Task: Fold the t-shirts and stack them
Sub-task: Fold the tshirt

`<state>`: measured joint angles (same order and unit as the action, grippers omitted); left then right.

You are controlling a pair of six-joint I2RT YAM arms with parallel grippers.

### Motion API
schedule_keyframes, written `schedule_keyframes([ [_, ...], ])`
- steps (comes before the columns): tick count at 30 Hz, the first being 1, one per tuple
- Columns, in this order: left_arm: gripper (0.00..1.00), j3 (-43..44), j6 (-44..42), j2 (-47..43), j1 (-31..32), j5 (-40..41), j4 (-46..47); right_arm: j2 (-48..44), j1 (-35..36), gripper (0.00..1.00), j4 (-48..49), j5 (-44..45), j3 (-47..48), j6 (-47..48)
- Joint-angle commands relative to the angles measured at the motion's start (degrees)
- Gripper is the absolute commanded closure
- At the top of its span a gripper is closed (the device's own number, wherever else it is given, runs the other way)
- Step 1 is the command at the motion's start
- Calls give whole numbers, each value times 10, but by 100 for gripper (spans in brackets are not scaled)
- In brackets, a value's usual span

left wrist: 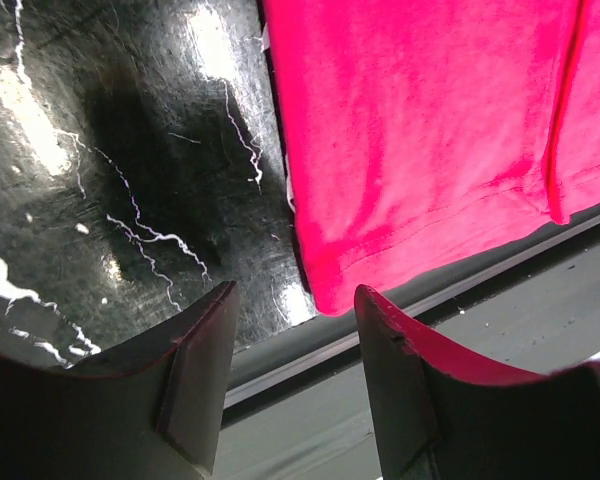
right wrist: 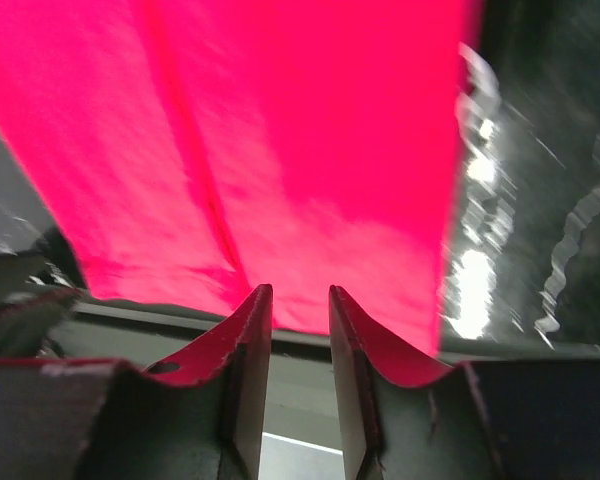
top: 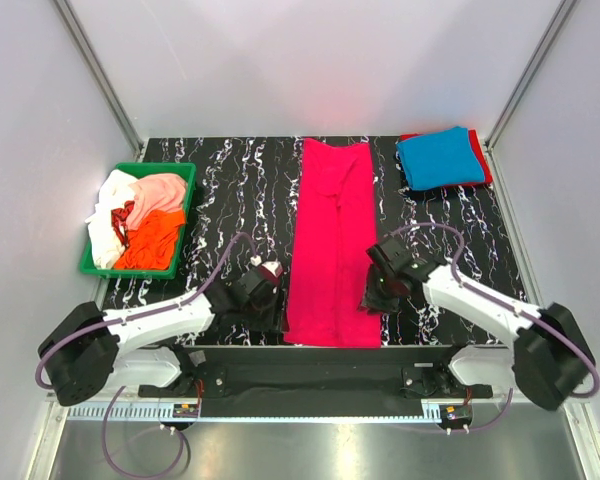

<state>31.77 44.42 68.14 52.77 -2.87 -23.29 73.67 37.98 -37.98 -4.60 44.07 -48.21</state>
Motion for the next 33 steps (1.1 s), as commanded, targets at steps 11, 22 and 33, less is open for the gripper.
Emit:
schedule_keyframes([
  [11,48,-28,-7,31,-16,-58,82,-155,0,60,-49,10,-137,-85],
  [22,57,-36,5,28,-14,-72,76,-151,0,64,-54,10,-138,-87],
  [33,64,-33,8,23,-4,-97,75,-100,-1,64,-64,21,-116,-70],
])
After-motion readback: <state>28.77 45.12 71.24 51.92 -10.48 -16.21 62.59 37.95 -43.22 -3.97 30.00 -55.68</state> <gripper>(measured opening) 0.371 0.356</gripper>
